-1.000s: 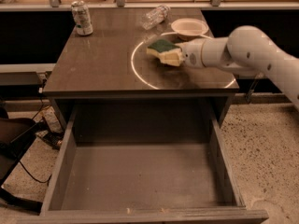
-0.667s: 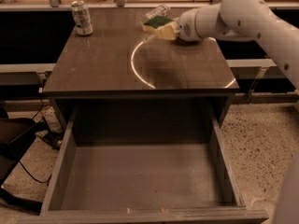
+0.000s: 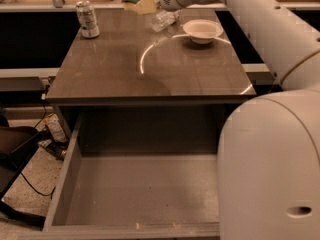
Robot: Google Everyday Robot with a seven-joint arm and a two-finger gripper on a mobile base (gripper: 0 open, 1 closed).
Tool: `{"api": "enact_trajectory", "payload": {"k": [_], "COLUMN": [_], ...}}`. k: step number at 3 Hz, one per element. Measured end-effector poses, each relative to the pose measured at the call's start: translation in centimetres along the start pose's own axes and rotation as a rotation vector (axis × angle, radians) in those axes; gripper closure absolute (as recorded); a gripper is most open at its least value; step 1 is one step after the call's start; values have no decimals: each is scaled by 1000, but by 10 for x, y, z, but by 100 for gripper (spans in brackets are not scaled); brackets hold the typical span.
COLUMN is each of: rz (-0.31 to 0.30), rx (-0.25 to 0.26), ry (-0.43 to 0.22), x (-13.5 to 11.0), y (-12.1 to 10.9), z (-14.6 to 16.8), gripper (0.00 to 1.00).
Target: Move sponge near 7up can
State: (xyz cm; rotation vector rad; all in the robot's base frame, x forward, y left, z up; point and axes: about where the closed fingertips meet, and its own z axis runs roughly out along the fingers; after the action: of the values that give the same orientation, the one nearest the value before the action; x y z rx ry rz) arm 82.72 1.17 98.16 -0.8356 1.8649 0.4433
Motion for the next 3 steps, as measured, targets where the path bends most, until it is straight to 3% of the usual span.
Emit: {"api": "enact_trajectory", "payload": {"k": [1,3], "rz": [0,50], "rx": [0,16], "ry": [0,-30], "x": [0,12], "y": [0,14], "z": [0,47], "gripper": [100,100]}}
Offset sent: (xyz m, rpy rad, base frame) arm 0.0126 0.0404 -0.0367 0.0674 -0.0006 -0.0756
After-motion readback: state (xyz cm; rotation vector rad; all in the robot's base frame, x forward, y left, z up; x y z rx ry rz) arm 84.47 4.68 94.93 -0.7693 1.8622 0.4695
